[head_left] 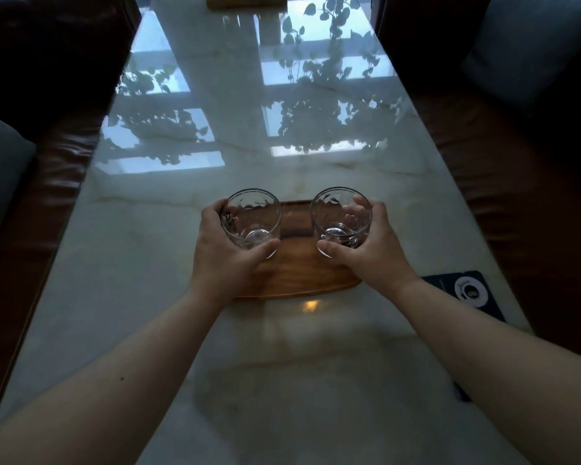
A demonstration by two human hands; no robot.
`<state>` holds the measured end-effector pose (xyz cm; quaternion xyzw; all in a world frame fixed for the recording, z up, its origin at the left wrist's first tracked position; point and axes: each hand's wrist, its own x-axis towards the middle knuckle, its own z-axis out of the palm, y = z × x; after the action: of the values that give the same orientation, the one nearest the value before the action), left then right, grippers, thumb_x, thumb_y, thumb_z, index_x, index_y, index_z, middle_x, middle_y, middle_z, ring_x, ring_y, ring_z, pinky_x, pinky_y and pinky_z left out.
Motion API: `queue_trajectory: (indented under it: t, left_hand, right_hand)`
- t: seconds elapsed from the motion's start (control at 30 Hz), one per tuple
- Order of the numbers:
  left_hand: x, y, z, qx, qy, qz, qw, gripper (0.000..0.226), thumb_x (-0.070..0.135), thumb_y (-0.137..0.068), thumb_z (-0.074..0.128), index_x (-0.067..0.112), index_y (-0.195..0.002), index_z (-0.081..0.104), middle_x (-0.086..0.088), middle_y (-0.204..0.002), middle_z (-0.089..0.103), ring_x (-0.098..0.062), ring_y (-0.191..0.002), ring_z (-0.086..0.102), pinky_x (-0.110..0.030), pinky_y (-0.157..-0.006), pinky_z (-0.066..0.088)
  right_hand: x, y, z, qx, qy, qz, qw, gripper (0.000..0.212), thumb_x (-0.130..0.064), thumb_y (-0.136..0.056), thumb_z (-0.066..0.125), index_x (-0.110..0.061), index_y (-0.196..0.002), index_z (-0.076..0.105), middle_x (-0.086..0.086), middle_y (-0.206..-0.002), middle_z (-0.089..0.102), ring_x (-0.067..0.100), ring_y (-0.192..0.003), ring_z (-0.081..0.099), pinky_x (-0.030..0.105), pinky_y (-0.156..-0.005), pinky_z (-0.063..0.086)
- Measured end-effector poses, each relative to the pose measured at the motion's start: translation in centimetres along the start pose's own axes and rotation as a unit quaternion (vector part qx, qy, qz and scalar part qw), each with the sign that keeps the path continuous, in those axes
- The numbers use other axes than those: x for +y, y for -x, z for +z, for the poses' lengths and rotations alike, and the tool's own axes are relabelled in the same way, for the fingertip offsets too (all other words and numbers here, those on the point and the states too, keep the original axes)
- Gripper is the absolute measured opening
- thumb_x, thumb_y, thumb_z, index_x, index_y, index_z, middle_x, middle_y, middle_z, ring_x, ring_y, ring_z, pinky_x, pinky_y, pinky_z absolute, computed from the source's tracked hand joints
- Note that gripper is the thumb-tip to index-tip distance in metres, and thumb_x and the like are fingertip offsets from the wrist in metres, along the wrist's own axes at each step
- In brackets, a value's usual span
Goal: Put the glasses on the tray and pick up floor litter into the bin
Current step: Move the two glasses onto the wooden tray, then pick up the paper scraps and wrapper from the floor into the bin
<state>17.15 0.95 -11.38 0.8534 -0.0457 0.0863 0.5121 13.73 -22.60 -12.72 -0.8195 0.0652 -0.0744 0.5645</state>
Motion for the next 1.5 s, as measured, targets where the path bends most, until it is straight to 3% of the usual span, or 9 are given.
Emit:
queue_trajectory:
  t: [0.13, 0.3, 0.47, 0.57, 0.73, 0.87, 1.0, 1.37, 1.5]
  left_hand:
    - [-0.7, 0.5, 0.0, 0.004, -0.001, 0.004, 1.0, 0.087, 0.037, -0.052, 0.089, 0.034, -0.121, 0.036, 0.002, -0.117, 0.053, -0.004, -0.101, 0.057, -0.008, -0.082, 0.044]
    - [-1.1, 0.8, -0.1, 0.0, -0.008, 0.007, 1.0, 0.091, 0.039, -0.053, 0.088, 0.028, -0.126, 0.035, 0.002, -0.118, 0.052, -0.007, -0.105, 0.056, -0.018, -0.088, 0.047]
    - [-0.6, 1.1, -0.6, -0.02, -0.029, -0.016, 0.999, 0.103, 0.042, -0.055, 0.087, 0.025, -0.136, 0.026, -0.002, -0.13, 0.048, -0.013, -0.116, 0.052, -0.036, -0.099, 0.046]
    - [0.1, 2.0, -1.5, -0.042, -0.036, -0.043, 0.998, 0.122, 0.051, -0.054, 0.085, 0.026, -0.145, 0.009, -0.008, -0.146, 0.035, -0.021, -0.131, 0.041, -0.045, -0.107, 0.039]
    - [2.9, 4.8, -3.8, -0.064, -0.167, -0.006, 0.984, 0.121, 0.06, -0.057, 0.076, 0.013, -0.147, 0.009, -0.013, -0.151, 0.026, -0.025, -0.137, 0.024, -0.033, -0.111, 0.02]
    - [6.5, 7.8, -6.2, -0.079, -0.243, 0.049, 0.966, 0.113, 0.053, -0.064, 0.076, 0.01, -0.146, 0.012, -0.014, -0.151, 0.027, -0.027, -0.137, 0.024, -0.031, -0.11, 0.017]
    - [10.2, 11.5, -8.6, -0.108, -0.333, 0.088, 0.933, 0.106, 0.059, -0.07, 0.066, 0.011, -0.147, 0.012, -0.013, -0.155, 0.023, -0.027, -0.141, 0.02, -0.036, -0.115, 0.016]
    - [16.7, 21.3, -16.2, -0.141, -0.429, 0.182, 0.874, 0.091, 0.063, -0.08, 0.05, 0.011, -0.147, 0.018, -0.012, -0.155, 0.025, -0.027, -0.142, 0.021, -0.039, -0.116, 0.02]
    - [16.9, 26.6, -18.6, -0.172, -0.437, 0.216, 0.856, 0.088, 0.063, -0.082, 0.046, 0.01, -0.146, 0.019, -0.012, -0.155, 0.025, -0.028, -0.142, 0.022, -0.042, -0.115, 0.023]
  right_hand:
    - [0.0, -0.2, 0.5, -0.002, -0.006, 0.004, 1.0, 0.085, -0.049, -0.054, 0.086, -0.041, -0.121, 0.035, -0.018, -0.121, 0.054, -0.007, -0.107, 0.056, 0.012, -0.086, 0.048]
    - [-0.1, -0.3, 0.9, -0.023, -0.004, 0.005, 1.0, 0.084, -0.057, -0.05, 0.086, -0.051, -0.117, 0.035, -0.019, -0.122, 0.054, -0.001, -0.108, 0.059, 0.03, -0.091, 0.053]
    - [-0.5, -0.2, 1.0, -0.039, 0.015, 0.012, 0.999, 0.091, -0.063, -0.048, 0.083, -0.048, -0.121, 0.031, -0.024, -0.119, 0.051, -0.017, -0.104, 0.052, 0.009, -0.085, 0.045]
    - [-0.8, 0.5, 0.3, -0.073, 0.028, 0.024, 0.997, 0.105, -0.058, -0.05, 0.085, -0.039, -0.134, 0.024, -0.015, -0.129, 0.049, -0.004, -0.111, 0.055, 0.02, -0.095, 0.045]
    - [-2.6, 2.4, -2.2, -0.098, 0.155, -0.017, 0.983, 0.113, -0.059, -0.056, 0.08, -0.035, -0.143, 0.012, 0.002, -0.149, 0.038, 0.014, -0.129, 0.04, 0.03, -0.102, 0.033]
    - [-5.3, 4.5, -4.3, -0.11, 0.244, -0.041, 0.963, 0.119, -0.06, -0.061, 0.076, -0.023, -0.148, 0.004, 0.009, -0.157, 0.022, 0.026, -0.142, 0.023, 0.04, -0.112, 0.024]
    - [-8.7, 7.2, -6.0, -0.139, 0.315, -0.108, 0.933, 0.112, -0.062, -0.067, 0.07, -0.019, -0.149, 0.007, 0.011, -0.158, 0.018, 0.024, -0.144, 0.016, 0.04, -0.117, 0.017]
    - [-17.7, 20.1, -7.9, -0.153, 0.466, -0.252, 0.835, 0.101, -0.066, -0.068, 0.063, -0.021, -0.148, 0.018, 0.014, -0.155, 0.024, 0.03, -0.142, 0.025, 0.046, -0.114, 0.026]
    - [-19.2, 27.5, -7.5, -0.141, 0.504, -0.238, 0.818, 0.098, -0.068, -0.07, 0.059, -0.023, -0.147, 0.018, 0.012, -0.156, 0.024, 0.029, -0.142, 0.025, 0.046, -0.114, 0.025]
